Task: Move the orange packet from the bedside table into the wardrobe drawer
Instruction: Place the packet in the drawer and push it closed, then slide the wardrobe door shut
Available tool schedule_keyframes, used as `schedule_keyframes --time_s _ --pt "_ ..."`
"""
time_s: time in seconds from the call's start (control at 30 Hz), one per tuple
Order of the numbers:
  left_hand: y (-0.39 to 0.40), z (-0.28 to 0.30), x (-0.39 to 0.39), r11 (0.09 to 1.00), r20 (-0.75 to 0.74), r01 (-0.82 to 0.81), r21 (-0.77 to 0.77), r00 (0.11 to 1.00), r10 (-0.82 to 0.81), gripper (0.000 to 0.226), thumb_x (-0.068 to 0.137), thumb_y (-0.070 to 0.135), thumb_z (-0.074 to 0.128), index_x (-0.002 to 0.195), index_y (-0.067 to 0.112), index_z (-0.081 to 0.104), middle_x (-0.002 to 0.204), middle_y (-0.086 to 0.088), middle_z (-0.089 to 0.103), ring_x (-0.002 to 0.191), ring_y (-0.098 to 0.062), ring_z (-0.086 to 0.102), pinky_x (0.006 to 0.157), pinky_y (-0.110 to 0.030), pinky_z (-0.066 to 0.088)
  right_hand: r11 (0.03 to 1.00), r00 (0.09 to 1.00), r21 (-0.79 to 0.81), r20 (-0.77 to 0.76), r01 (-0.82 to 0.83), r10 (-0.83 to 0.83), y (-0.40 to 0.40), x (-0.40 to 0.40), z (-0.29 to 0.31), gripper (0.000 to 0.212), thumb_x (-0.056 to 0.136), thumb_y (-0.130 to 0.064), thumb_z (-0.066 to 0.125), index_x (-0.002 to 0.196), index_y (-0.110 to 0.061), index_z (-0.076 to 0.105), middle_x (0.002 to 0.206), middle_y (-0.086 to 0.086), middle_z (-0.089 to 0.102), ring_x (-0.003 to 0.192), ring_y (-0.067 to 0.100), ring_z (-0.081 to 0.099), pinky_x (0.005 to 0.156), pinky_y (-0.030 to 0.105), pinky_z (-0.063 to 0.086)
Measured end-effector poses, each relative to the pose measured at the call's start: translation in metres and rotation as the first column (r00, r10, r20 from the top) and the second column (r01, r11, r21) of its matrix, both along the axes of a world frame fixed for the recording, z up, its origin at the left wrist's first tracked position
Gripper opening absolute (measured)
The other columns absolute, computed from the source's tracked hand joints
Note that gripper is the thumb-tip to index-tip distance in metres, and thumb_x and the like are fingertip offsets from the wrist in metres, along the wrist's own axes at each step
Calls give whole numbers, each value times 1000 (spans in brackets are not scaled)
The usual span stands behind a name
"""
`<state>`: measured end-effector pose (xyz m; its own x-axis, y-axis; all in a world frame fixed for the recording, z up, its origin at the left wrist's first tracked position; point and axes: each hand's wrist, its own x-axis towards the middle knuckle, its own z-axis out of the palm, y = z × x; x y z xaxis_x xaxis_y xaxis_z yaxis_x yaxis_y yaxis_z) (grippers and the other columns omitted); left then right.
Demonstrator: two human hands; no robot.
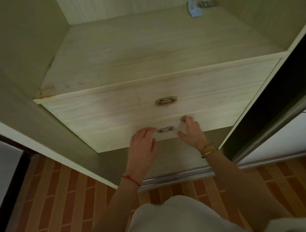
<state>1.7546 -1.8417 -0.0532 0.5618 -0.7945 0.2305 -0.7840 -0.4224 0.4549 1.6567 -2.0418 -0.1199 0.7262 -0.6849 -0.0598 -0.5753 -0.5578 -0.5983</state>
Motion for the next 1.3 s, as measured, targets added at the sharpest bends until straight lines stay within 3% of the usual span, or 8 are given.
schedule_keyframes --time_s 0.17,0.37,0.5,0.67,0.83,0.93,1.07,1.3 --pt "-14 2 0 997 1 76 15 997 -76 34 91 14 52 124 20 57 124 1 59 115 -20 52 101 -37 39 1000 999 -16 35 25 -25 7 -24 3 49 90 -23 60 135 -12 47 138 10 47 127 30 44 108 37 35" --pt "-51 18 -20 967 -6 255 -24 967 -256 32 93 14 52 124 18 58 121 0 61 113 -18 54 97 -37 44 951 944 -160 245 265 -222 2 -78 42 32 95 -22 53 125 -11 58 123 7 61 117 23 52 100 29 41" --pt "-89 32 -47 915 16 398 -58 917 -398 32 95 16 51 127 17 56 124 1 60 114 -14 53 98 -33 46 867 867 -252 381 431 -320 -8 -122 79 32 97 -23 50 127 -13 56 124 3 61 119 17 52 101 23 41" --pt "-147 51 -97 840 78 535 -92 844 -530 32 95 18 51 128 18 55 126 3 59 116 -10 52 100 -27 43 740 780 -347 504 577 -371 -35 -179 122 34 97 -25 49 129 -15 53 124 2 58 120 14 50 103 26 41" --pt "-211 79 -158 785 155 604 -134 795 -586 36 96 21 51 132 18 52 131 0 56 122 -13 50 105 -31 42 611 689 -386 606 691 -397 -80 -232 158 40 97 -24 49 134 -12 49 130 5 54 122 15 47 105 25 41" --pt "-249 102 -195 761 204 620 -190 783 -587 39 95 21 53 134 19 51 134 1 54 126 -13 48 108 -32 39 572 653 -389 657 722 -377 -114 -258 178 45 97 -23 50 140 -12 44 134 7 49 125 17 44 106 29 42" --pt "-298 115 -239 737 294 638 -223 765 -573 41 92 20 58 132 17 53 134 -2 55 127 -17 47 109 -36 40 541 675 -456 663 707 -324 -162 -283 209 48 98 -18 45 144 -9 40 140 11 45 132 20 39 114 15 24" --pt "-360 108 -294 718 452 683 -136 688 -568 45 88 11 62 133 10 54 137 -8 55 130 -25 46 110 -39 36 602 734 -515 654 610 -184 -234 -305 237 53 93 -2 40 146 -8 37 147 10 40 137 24 36 118 29 27"
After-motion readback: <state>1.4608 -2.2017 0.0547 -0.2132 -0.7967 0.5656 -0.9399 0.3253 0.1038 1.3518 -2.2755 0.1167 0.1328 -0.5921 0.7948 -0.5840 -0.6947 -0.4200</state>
